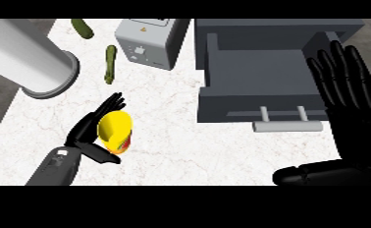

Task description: Pick up the cup, place it into the drawer and close the drawer

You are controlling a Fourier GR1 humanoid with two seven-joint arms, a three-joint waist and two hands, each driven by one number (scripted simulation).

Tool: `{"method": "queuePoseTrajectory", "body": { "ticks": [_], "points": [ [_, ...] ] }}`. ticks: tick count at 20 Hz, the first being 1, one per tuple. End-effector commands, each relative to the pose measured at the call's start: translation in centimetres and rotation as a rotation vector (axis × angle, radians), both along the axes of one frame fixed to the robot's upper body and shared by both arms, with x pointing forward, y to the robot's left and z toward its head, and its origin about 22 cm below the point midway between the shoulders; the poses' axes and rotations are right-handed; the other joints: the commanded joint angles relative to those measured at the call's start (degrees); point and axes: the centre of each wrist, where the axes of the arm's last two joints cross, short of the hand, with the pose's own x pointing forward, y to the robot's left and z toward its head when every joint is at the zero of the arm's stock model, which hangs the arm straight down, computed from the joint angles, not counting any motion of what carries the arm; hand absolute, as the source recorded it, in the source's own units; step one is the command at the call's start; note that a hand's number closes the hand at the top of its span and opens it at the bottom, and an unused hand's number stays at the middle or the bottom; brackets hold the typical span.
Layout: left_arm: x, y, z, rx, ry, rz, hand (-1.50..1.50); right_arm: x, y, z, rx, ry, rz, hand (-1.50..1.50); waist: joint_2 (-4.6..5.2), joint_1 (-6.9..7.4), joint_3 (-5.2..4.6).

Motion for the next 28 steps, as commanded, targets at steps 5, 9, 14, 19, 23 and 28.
{"method": "queuePoseTrajectory", "body": {
  "ticks": [5, 9, 14, 19, 23, 28],
  "points": [
    [-0.3, -2.1, -0.9, -0.254, 0.024, -0.171, -1.5, 0.4, -0.5, 0.2, 0.006, 0.018, -0.003, -1.5, -0.03, 0.34, -0.01],
    [-1.0, -2.4, -1.5, -0.322, 0.034, -0.204, 1.5, -0.3, 0.2, -0.1, 0.003, 0.002, 0.001, -1.5, -0.02, 0.16, -0.07],
    [-0.6, -1.5, -0.6, -0.363, -0.034, -0.173, 1.5, -0.6, -1.3, 1.1, -0.011, 0.003, -0.021, -1.5, -0.1, 0.1, -0.07],
    [-2.0, -2.9, -2.1, -0.299, -0.147, 0.206, 1.5, -0.6, -0.6, 0.7, 0.004, 0.001, -0.022, -1.5, -0.25, 1.06, -0.03],
    [-2.5, -1.2, -2.1, -0.257, -0.236, 0.61, 1.5, -0.7, -1.1, 1.1, -0.027, 0.0, -0.013, -1.5, -0.31, 1.41, -0.03],
    [-1.4, -2.9, -1.2, -0.276, -0.323, 0.656, 1.5, -0.3, -2.1, 0.6, -0.002, 0.012, -0.006, -1.5, -0.31, 0.75, 0.09]
  ]
}}
